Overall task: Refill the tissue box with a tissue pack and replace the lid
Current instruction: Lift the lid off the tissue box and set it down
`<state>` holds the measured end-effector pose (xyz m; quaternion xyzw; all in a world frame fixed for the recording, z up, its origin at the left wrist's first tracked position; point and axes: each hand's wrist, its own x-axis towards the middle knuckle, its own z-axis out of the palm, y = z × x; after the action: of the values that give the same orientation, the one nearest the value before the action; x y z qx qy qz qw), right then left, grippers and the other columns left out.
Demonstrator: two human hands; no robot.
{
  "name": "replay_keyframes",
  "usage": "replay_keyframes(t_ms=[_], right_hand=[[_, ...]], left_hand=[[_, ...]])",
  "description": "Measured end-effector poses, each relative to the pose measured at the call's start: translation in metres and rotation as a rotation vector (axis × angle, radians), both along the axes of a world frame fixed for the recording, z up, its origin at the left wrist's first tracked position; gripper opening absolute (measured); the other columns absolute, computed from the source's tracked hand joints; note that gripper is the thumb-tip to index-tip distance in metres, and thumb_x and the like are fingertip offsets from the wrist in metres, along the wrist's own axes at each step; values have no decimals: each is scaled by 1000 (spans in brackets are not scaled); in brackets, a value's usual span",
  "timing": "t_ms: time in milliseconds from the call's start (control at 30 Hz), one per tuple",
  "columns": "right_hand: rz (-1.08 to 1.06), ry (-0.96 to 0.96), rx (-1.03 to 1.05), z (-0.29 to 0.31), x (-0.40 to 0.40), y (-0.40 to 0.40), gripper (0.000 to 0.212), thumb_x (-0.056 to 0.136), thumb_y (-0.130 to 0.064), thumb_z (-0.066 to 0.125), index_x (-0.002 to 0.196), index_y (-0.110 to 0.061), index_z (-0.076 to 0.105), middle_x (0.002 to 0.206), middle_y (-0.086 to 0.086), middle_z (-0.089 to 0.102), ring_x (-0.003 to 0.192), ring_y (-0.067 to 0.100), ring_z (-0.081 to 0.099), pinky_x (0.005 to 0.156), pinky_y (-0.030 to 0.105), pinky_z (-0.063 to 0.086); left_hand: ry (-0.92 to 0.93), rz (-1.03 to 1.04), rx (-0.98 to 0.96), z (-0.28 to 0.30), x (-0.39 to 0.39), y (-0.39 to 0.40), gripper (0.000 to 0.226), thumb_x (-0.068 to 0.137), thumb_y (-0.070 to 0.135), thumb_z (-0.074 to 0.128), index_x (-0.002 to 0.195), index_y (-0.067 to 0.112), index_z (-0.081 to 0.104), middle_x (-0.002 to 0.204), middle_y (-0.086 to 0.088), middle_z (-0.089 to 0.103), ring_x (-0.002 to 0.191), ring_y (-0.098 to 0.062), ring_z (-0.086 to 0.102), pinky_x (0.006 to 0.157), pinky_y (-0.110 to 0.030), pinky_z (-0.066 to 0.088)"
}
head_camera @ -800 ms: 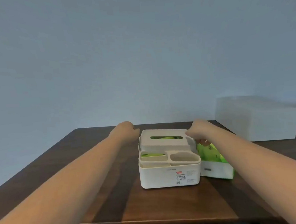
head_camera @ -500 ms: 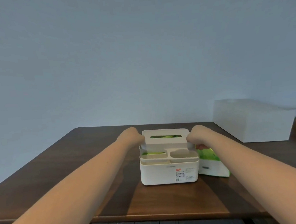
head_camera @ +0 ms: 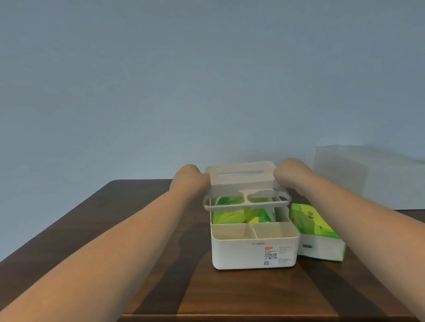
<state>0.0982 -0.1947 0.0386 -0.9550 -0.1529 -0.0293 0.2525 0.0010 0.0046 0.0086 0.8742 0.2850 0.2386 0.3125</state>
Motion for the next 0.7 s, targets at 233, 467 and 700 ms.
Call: replay_keyframes(t_ms=[233,467,700], right_hand=[[105,2,82,13,-21,62,25,84,0,45,60,-5,46,58,10,50,57,26,53,49,25,36],[258,145,48,-2,-47,139,27,84,4,48,58,-5,50,64,13,54,68,28,55,62,28,44],[411,276,-85,-38,-53,202,27,90,2,48,65,-6,47,65,8,47,47,18,47,47,23,40]], left_hand=[[-99,145,-37,16,-36,55,4,78,9,52,79,8,55,78,-6,57,74,-27,51,55,-26,36],[5,313,-31,-16,-72,119,20,77,3,49,90,2,65,84,-10,62,74,-28,53,62,-30,41],[207,379,15,-55,-89,164,8,78,1,48,81,7,52,63,-2,46,55,-18,42,48,-23,31]])
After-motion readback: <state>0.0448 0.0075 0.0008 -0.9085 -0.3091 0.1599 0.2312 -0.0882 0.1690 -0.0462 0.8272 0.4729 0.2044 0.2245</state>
